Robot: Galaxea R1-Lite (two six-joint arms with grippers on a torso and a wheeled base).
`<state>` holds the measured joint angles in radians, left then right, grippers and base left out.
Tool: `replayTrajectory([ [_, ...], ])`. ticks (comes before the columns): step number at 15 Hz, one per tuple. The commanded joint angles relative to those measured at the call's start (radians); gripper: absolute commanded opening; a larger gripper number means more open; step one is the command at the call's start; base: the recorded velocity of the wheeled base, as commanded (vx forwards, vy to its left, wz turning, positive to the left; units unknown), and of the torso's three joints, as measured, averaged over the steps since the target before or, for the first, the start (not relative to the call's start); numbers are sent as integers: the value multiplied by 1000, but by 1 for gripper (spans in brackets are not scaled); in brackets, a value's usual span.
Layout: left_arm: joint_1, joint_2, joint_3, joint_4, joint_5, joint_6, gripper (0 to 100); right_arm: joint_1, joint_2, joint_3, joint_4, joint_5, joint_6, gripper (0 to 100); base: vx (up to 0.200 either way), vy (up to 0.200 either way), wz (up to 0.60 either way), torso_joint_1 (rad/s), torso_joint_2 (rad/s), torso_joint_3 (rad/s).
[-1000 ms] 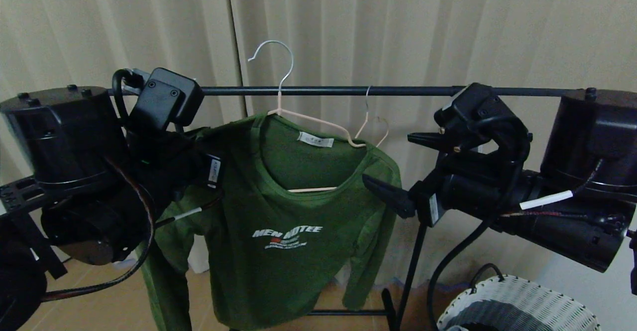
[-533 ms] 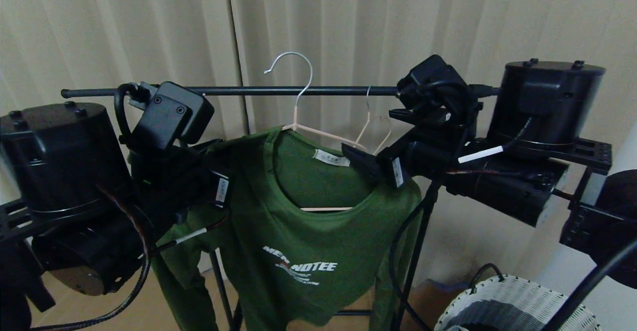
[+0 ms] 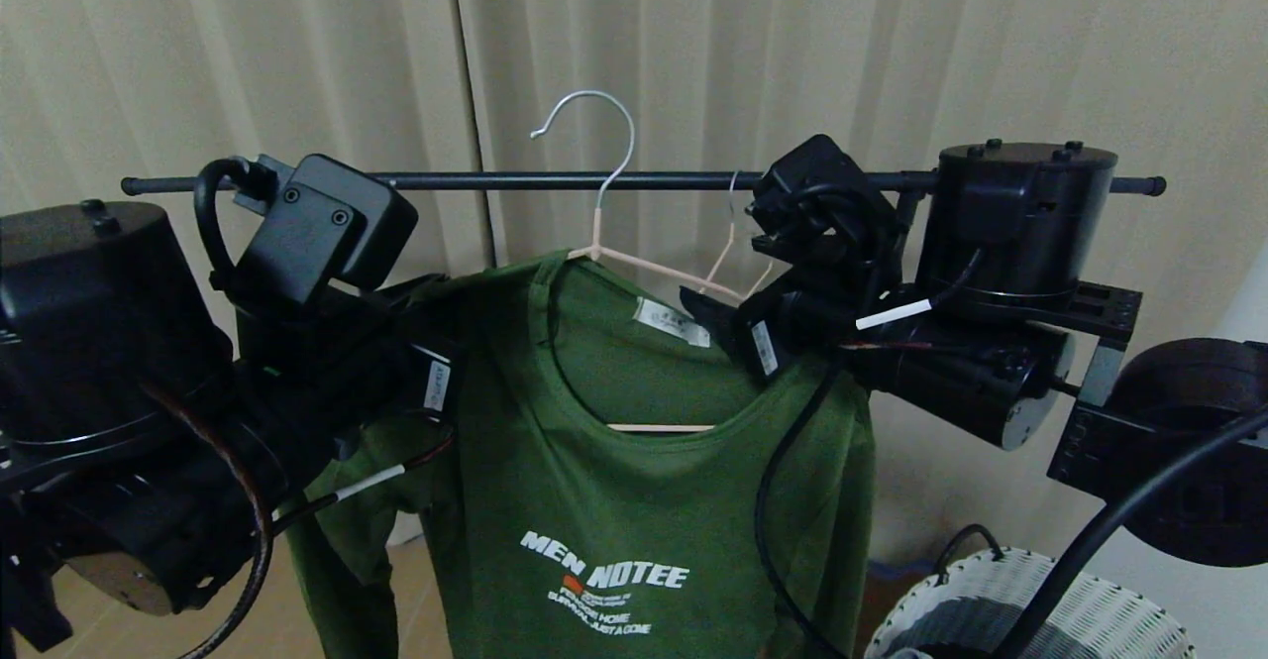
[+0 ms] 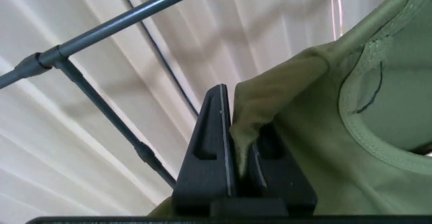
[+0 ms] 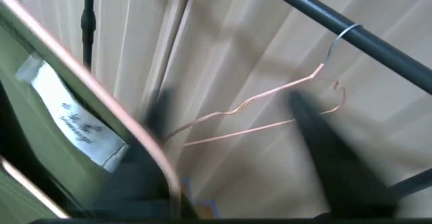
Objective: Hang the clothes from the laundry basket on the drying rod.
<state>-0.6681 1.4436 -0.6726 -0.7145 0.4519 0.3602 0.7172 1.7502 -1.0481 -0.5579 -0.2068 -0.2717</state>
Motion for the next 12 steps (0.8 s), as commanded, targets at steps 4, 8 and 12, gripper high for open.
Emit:
replayTrajectory([
  [4,-1,0,4,0,1,3,0,1,-5,8,-2,0,-3,0,0,0,0,0,0,0],
  [8,-1,0,21,0,1,3,0,1,-6,11,-2,0,-3,0,0,0,0,0,0,0],
  [12,-1,-3,31,0,-4,-6,100,1,-47,48,-2,0,-3,0,0,0,0,0,0,0],
])
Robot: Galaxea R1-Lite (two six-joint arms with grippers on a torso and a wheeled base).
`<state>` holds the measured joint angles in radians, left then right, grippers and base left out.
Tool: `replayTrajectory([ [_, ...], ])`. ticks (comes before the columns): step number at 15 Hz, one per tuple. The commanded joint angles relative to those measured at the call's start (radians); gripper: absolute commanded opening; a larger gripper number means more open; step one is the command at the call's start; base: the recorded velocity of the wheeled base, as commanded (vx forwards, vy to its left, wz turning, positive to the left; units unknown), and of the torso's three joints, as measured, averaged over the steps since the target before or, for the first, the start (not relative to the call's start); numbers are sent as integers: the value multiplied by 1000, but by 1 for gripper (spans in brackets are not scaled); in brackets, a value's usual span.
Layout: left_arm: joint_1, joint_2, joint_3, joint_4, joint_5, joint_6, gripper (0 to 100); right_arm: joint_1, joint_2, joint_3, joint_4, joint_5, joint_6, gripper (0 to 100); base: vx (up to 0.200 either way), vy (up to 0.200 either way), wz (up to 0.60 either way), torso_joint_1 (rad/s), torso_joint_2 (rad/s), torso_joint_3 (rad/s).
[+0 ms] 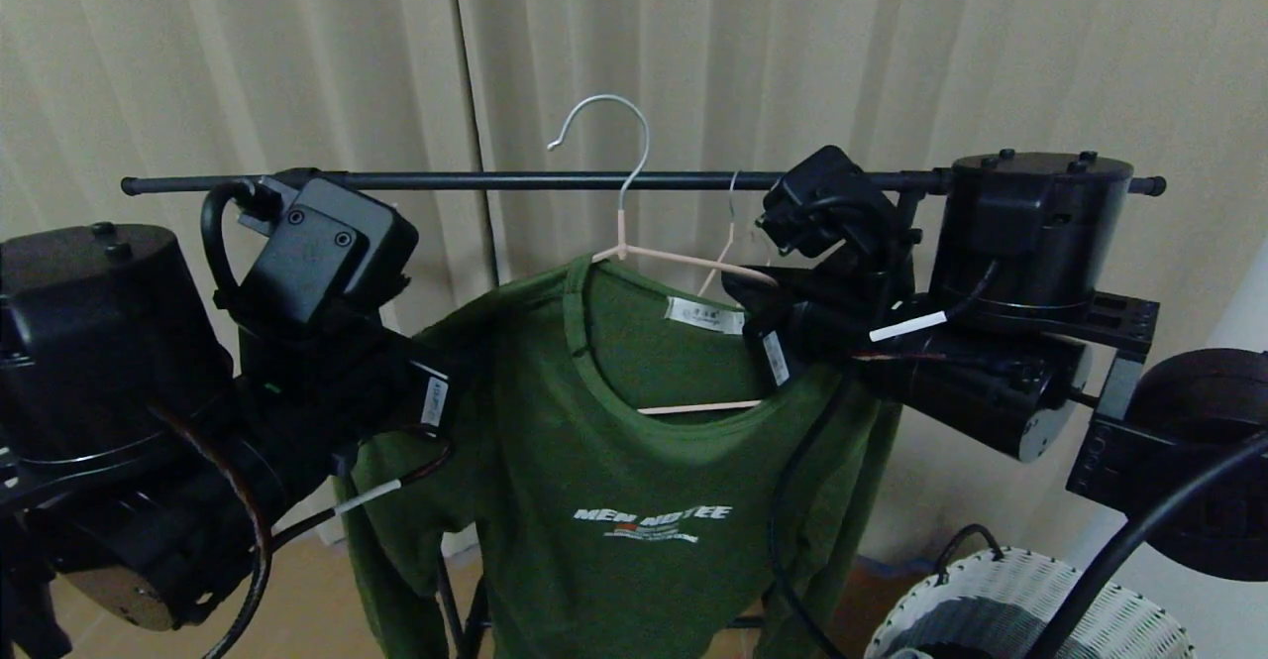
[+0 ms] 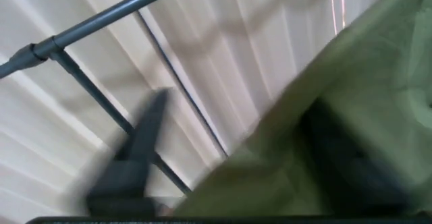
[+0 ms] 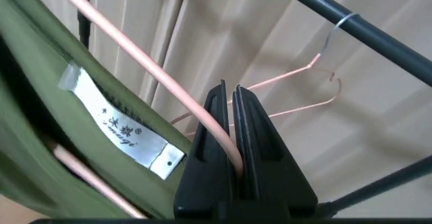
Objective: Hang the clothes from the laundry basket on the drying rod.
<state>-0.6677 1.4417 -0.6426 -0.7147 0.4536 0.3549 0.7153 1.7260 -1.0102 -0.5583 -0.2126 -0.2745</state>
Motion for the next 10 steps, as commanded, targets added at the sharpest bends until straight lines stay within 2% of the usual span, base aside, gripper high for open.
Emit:
replayTrajectory([
  [1,-1,-12,12,0,-6,-4,100,-2,-34,21,-3,5,1,0,0,0,0,0,0,0],
  [2,3,-52,64,0,-12,-4,100,-30,-71,50,-2,5,1,0,0,0,0,0,0,0],
  [3,7,-92,115,-8,-66,-8,100,-71,-98,81,-3,5,1,0,0,0,0,0,0,0],
  [5,7,-135,146,-6,-119,-13,100,-111,-128,107,-5,7,3,0,0,0,0,0,0,0],
  [10,68,-141,277,-8,-122,-11,100,-129,-232,163,-5,19,6,0,0,0,0,0,0,0],
])
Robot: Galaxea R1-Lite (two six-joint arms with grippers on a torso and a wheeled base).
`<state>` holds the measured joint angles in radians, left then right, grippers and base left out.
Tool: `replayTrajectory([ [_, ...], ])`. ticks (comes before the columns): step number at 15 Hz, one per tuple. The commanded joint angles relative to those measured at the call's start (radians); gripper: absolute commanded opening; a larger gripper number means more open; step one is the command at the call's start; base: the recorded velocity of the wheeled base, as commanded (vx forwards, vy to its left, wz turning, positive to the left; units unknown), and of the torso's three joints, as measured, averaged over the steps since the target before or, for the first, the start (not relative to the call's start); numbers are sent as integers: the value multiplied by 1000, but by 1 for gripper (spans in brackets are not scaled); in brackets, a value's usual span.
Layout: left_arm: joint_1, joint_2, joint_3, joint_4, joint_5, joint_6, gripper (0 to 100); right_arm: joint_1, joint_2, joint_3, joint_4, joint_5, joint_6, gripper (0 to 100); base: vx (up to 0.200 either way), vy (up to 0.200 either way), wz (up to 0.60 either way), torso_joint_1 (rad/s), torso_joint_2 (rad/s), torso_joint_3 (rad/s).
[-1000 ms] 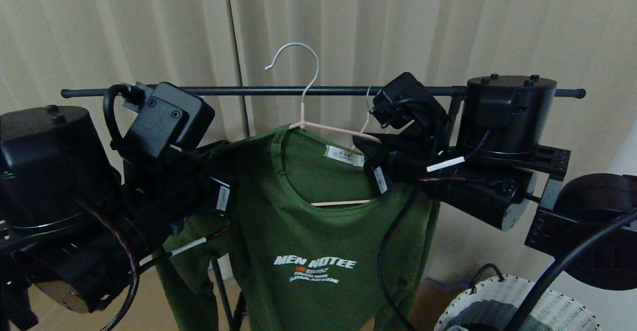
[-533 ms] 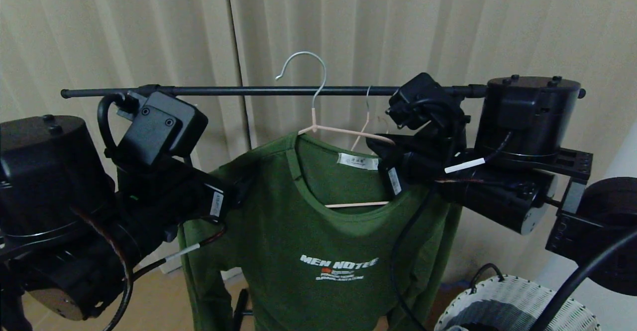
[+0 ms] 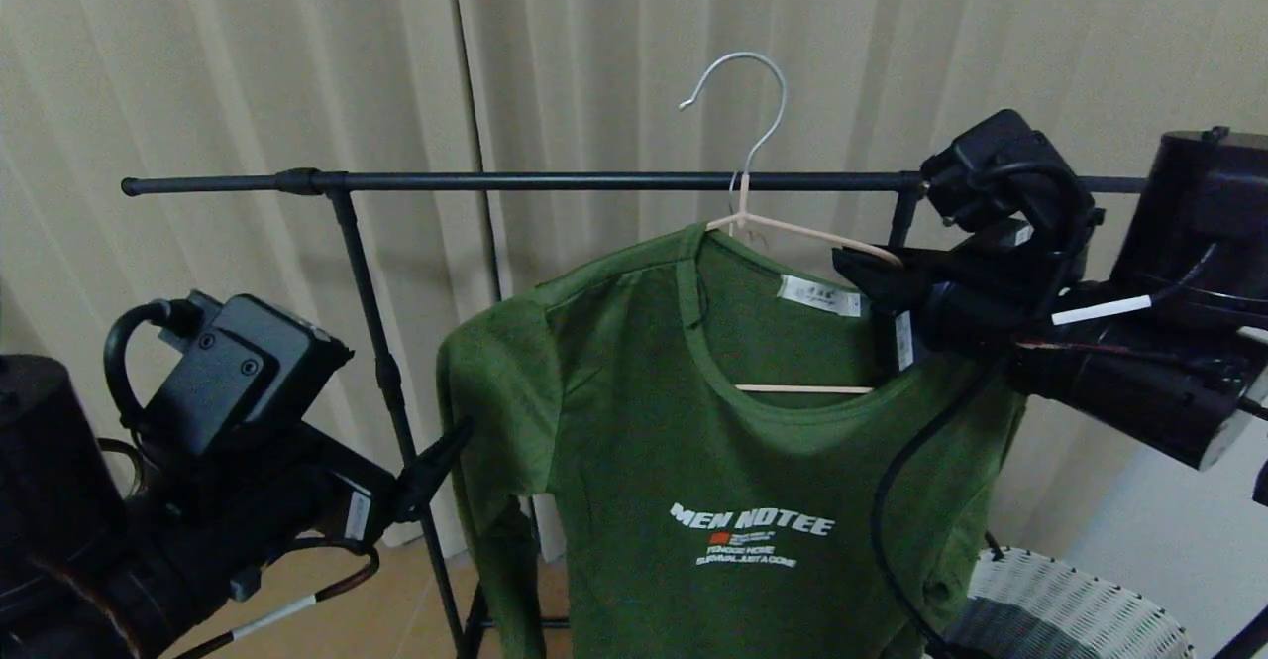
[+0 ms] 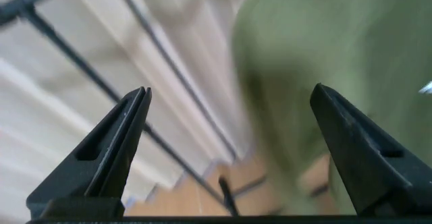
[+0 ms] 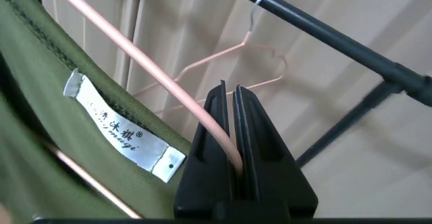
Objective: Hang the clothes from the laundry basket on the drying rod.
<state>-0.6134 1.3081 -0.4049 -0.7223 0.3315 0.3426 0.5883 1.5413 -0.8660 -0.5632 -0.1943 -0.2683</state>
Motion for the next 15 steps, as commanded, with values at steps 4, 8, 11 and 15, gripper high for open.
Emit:
replayTrajectory([
  [4,75,20,35,-3,-5,1,100,2,-84,27,0,21,1,0,0,0,0,0,0,0],
  [8,78,69,5,-25,-43,-2,0,13,-98,27,0,79,0,0,0,0,0,0,0,0],
  [11,86,68,11,-25,-42,-2,0,15,-98,25,0,78,0,0,0,0,0,0,0,0],
  [15,219,54,41,-28,-43,12,0,-13,-98,27,2,68,-3,0,0,0,0,0,0,0],
])
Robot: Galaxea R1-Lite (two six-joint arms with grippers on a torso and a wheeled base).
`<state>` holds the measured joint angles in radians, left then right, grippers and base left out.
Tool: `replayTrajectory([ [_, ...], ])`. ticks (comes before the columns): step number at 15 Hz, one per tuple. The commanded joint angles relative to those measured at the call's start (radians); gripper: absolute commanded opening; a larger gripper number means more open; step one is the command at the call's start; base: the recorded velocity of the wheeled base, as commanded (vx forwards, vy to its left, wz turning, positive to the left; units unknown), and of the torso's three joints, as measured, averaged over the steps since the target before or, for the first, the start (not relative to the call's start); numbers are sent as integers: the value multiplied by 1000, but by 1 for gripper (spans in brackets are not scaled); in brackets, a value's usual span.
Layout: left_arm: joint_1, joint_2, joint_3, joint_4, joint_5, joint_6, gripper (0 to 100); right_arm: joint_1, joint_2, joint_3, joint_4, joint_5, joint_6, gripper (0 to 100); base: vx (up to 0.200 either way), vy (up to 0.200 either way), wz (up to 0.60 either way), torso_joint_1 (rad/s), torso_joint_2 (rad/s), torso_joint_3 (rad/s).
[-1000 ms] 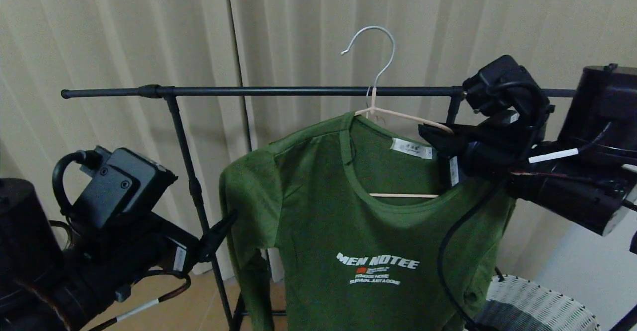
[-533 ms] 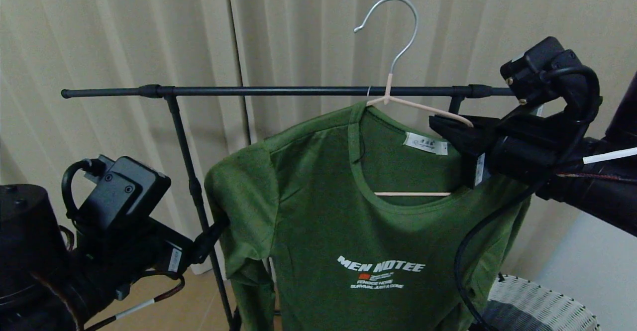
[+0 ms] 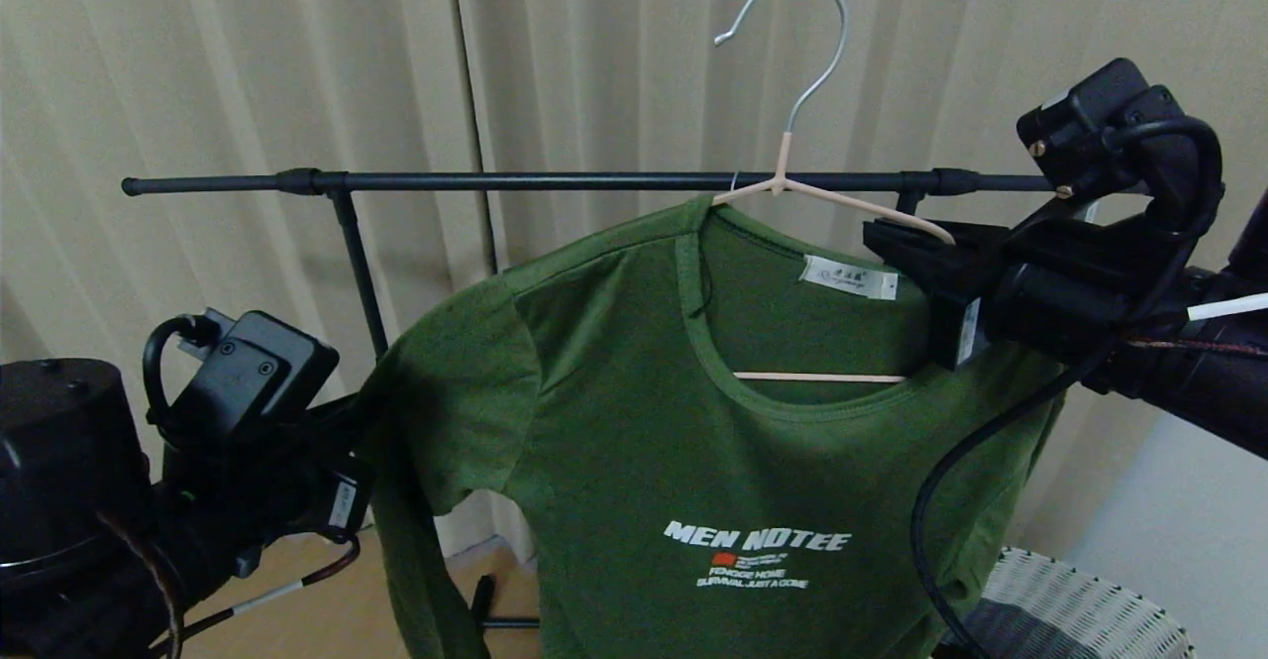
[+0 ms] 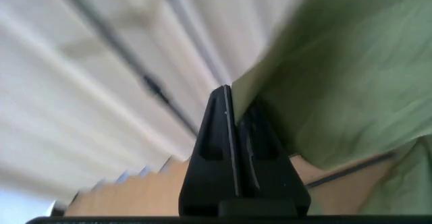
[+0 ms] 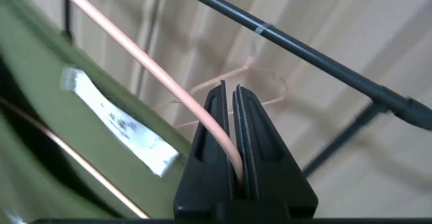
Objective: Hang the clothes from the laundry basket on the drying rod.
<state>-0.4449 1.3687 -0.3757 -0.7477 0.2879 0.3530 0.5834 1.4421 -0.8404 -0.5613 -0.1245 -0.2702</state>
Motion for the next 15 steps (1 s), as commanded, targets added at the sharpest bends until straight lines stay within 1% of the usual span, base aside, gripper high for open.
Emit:
replayTrajectory([
  [1,104,-19,20,-2,-1,3,0,-34,3,1,3,-3,-3,0,0,0,0,0,0,0],
  [2,117,-22,21,-2,-3,3,0,-47,4,3,8,-3,-3,0,0,0,0,0,0,0],
  [4,115,-25,21,-2,-3,3,0,-48,9,3,8,-3,-3,0,0,0,0,0,0,0],
  [5,114,-25,21,-1,-3,3,100,-48,9,1,8,-3,-3,0,0,0,0,0,0,0],
  [8,104,-22,26,-1,-6,0,100,-50,4,4,11,-3,-3,0,0,0,0,0,0,0],
  [9,103,-31,26,-1,-7,-3,100,-66,4,6,15,-4,-3,0,0,0,0,0,0,0],
  [10,106,-57,23,-1,-29,-11,100,-88,6,12,15,-6,-4,0,0,0,0,0,0,0],
  [12,126,-122,24,7,-113,-19,100,-116,4,30,17,-9,-4,0,0,0,0,0,0,0],
  [14,147,-174,34,8,-130,-43,100,-145,1,50,21,-11,-6,0,0,0,0,0,0,0],
  [15,150,-203,46,8,-142,-92,100,-165,-6,64,37,-12,-6,0,0,0,0,0,0,0],
])
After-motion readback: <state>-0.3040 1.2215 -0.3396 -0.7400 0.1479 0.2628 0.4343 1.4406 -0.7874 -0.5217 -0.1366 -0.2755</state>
